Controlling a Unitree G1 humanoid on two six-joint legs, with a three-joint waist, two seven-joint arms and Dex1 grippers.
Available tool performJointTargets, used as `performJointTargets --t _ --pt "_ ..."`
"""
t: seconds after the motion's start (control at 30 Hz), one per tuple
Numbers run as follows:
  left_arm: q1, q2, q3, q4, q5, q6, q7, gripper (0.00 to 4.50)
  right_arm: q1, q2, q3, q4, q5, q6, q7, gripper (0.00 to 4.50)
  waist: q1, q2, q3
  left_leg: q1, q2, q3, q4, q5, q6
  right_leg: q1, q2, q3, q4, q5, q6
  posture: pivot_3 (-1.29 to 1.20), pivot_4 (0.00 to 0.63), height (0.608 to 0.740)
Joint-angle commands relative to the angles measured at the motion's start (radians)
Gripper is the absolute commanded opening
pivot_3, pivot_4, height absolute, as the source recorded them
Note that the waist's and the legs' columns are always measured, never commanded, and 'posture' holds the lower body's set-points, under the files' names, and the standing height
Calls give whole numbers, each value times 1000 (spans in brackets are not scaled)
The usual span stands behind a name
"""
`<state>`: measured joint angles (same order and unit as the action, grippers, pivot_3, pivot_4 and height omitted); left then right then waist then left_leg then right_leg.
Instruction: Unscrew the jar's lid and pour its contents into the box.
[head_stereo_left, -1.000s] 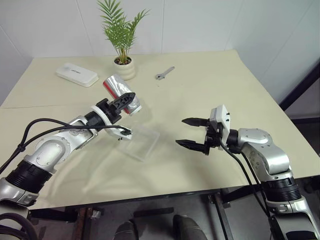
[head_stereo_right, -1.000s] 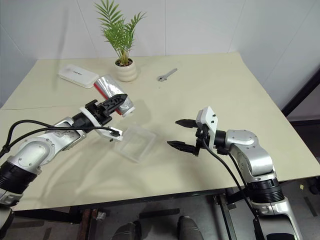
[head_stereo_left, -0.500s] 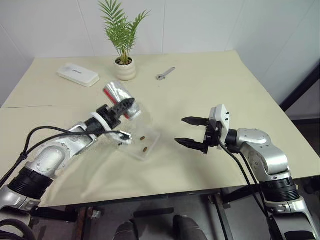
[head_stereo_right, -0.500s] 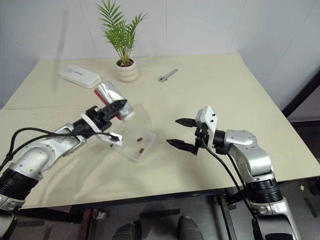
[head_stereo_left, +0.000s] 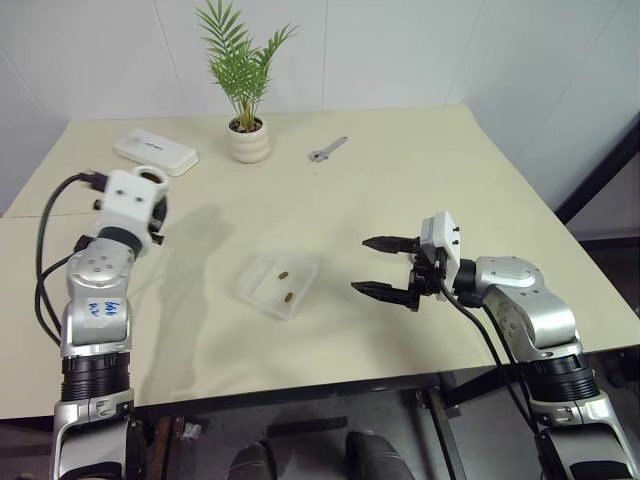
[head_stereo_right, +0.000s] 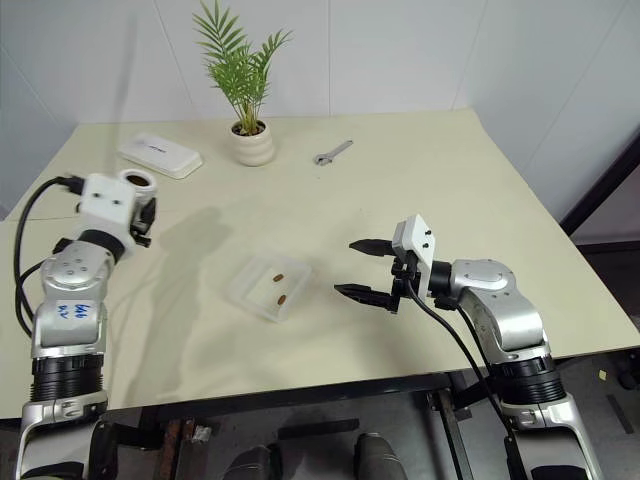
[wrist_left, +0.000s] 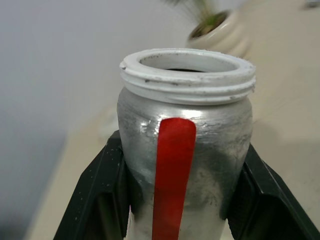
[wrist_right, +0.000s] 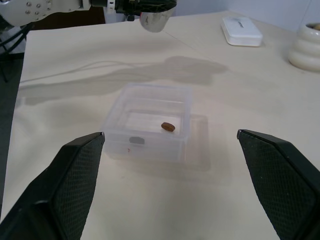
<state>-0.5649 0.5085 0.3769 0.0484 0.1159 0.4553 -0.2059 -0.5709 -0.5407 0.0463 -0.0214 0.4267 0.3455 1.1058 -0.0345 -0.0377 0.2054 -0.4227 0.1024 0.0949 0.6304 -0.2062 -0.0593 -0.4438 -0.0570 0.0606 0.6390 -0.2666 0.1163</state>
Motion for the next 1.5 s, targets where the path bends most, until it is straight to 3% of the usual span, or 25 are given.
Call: performJointTargets --t 0.03,0.17,0.63,0.7,0.8,0.93,1.2,1.4,1.5 --pt "-1 -15 113 12 -105 8 44 1970 -29 -4 -3 0 3 -24 16 4473 1 -1 -1 0 0 0 0 0 0 0 0 0 0 0 0 0 150 740" --pt "9 -96 291 39 -336 -20 26 1970 -36 1 -1 1 0 -23 18 4473 2 -2 -1 0 0 0 0 0 0 1 0 0 -1 0 0 0 150 740" --pt "115 -46 244 294 -353 -368 23 1970 -63 22 10 6 0 -19 7 4473 3 -4 -2 0 0 0 -2 0 -2 0 0 0 -4 0 -1 0 150 740" --pt "125 -41 236 314 -364 -402 5 2709 -62 26 13 -1 4 -15 7 4500 3 -4 -3 0 0 0 -3 -1 -2 0 0 -1 -4 0 -1 0 150 740" --pt "148 -37 230 323 -368 -426 -6 3290 -62 34 15 -7 9 -12 4 4500 0 -5 -3 0 0 0 -3 -1 -2 0 0 -1 -5 0 -1 0 150 740" --pt "188 -36 230 288 -382 -425 -2 4476 -67 49 7 -7 11 -27 -6 4500 -1 -5 -3 0 0 0 -4 -1 -2 0 0 -1 -6 0 -1 0 150 740" --pt "442 -17 267 3 -436 -319 -35 4492 -72 91 -38 -60 72 -96 -3 4500 -11 -6 -4 0 1 0 -9 -1 -3 0 0 -1 -10 0 -1 0 150 740" --pt "628 100 310 -59 -451 -305 -173 4492 -74 66 -52 -93 146 -50 34 4500 -27 -7 -5 1 1 1 -12 -2 -4 0 -1 -2 -12 -3 -6 0 150 740" --pt "799 187 289 -134 -409 -404 -353 4492 -68 0 -46 -87 138 -38 92 4500 -37 -8 -5 1 1 2 -14 -5 -8 -1 -3 -1 -15 -10 -20 0 150 740"
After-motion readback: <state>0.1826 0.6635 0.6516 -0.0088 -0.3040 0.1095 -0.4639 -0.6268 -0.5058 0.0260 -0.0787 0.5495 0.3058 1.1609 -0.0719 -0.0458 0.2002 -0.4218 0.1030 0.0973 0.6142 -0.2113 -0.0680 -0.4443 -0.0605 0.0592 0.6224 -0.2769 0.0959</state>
